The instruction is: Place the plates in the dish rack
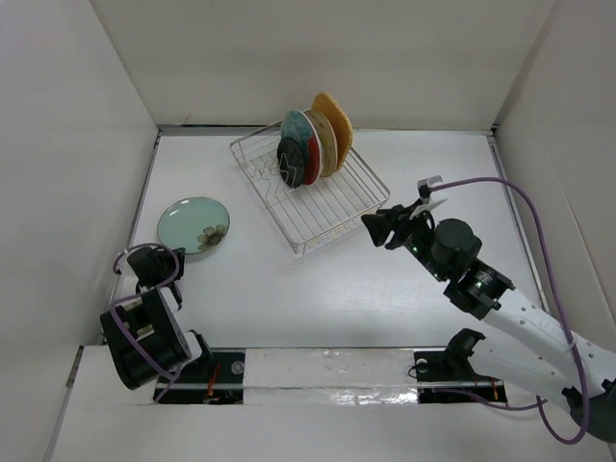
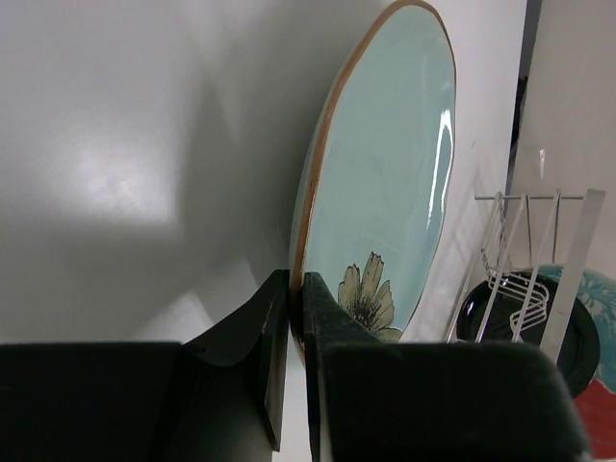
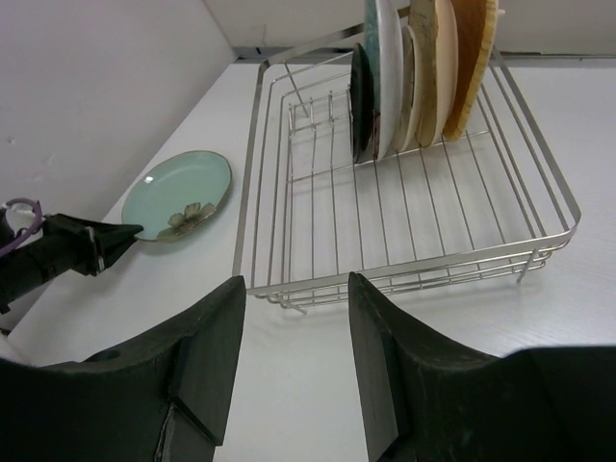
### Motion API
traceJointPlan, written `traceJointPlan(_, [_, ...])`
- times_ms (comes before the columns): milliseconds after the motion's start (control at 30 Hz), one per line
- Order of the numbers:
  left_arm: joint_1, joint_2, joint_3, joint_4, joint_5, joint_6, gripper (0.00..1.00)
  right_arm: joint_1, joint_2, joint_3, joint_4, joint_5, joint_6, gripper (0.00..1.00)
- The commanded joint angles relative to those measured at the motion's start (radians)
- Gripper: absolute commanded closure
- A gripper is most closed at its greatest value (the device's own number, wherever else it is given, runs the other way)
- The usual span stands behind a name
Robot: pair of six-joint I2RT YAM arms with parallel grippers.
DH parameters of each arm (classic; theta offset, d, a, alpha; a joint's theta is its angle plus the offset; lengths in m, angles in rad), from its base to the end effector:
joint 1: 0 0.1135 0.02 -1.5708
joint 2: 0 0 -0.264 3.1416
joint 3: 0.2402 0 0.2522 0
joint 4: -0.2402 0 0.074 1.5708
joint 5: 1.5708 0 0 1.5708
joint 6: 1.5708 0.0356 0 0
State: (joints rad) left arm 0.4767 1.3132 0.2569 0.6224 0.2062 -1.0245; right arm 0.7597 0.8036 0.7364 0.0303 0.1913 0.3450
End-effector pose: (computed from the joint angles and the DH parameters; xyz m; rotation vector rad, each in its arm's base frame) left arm 0.2026 0.0964 0.1393 -1.2892 1.5794 -0.5541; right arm 0.1454 0.1287 0.3429 -0.1898 1.6414 0.6976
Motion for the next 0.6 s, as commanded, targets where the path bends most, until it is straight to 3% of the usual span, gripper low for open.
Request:
traceJointPlan(0, [0.031,-0.117,-0.079,0.201,0.033,-0.068,1.0,-0.005,0.019,0.014,0.049,-0.058,0.006,0.47])
traceJointPlan(100, [0.031,-0.19,-0.099,0.226,0.061,-0.092,1.0,0.006,0.051,0.03,0.071,-0.081,0.014,0.45])
traceJointPlan(233, [0.031,-0.296,-0.12,0.251,0.104,-0.109,1.0,0.033,0.143,0.108,0.082,-0.134,0.017,0.35])
traceJointPlan(433, [0.031,-0.446,-0.073,0.208,0.179,-0.1,1.0,0.075,0.354,0.204,0.144,-0.184,0.058,0.15])
traceJointPlan(567, [0.031,-0.517,-0.048,0.211,0.246,-0.101,1.0,0.075,0.517,0.328,0.141,-0.245,0.068,0.1])
